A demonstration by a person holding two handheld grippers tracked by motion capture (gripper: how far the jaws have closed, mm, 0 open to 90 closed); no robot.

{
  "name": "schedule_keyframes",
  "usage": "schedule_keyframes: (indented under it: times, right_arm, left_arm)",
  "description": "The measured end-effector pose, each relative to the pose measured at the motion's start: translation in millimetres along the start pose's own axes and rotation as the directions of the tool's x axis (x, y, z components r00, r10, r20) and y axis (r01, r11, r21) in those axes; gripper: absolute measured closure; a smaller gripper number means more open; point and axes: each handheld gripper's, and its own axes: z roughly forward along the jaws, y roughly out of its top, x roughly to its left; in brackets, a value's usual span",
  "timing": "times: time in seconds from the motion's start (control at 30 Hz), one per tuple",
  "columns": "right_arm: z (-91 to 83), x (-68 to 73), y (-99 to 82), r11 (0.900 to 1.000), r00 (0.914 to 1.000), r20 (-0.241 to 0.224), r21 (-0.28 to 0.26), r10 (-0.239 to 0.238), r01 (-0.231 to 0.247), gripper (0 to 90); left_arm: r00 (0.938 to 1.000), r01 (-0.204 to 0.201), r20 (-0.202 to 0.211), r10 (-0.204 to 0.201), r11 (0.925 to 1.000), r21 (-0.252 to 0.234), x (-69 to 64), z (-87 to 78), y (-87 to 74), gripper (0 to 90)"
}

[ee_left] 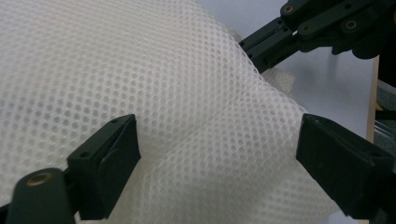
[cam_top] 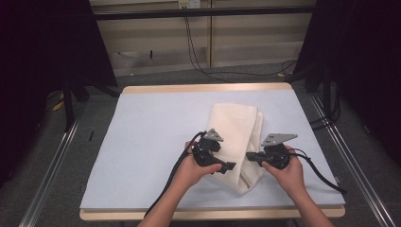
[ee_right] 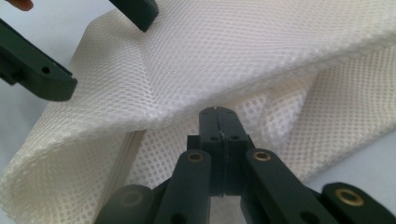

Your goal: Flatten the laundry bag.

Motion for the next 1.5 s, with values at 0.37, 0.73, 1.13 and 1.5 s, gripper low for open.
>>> schedule_keyframes:
  times: [0.37,0.73,1.13,1.5]
  right_arm:
    - [6.8,7.7,3.6,0.9997,0.9996,-0.027,-0.023,-0.001,0.001,90.0]
    - [7.4,13.2,6.3,0.9988,0.9981,-0.06,-0.049,-0.008,0.005,90.0]
    - [8.7,13.1,6.1,0.9987,0.9976,-0.069,-0.052,0.0,-0.003,89.9]
    - [3.6,8.5,4.4,0.9987,0.9993,-0.037,-0.051,-0.003,0.001,84.6]
  left_arm:
    - [0.9998,-0.019,0.004,0.019,0.9994,0.03,-7.7,11.1,2.3,2.1]
    - [0.9991,-0.037,-0.021,0.037,0.9992,0.017,-7.8,14.4,3.6,18.0]
    - [0.9974,-0.072,-0.003,0.072,0.9965,0.043,-7.9,17.3,5.8,68.7]
    - [0.9999,-0.015,0.007,0.015,0.9991,0.04,0.3,4.1,5.0,88.0]
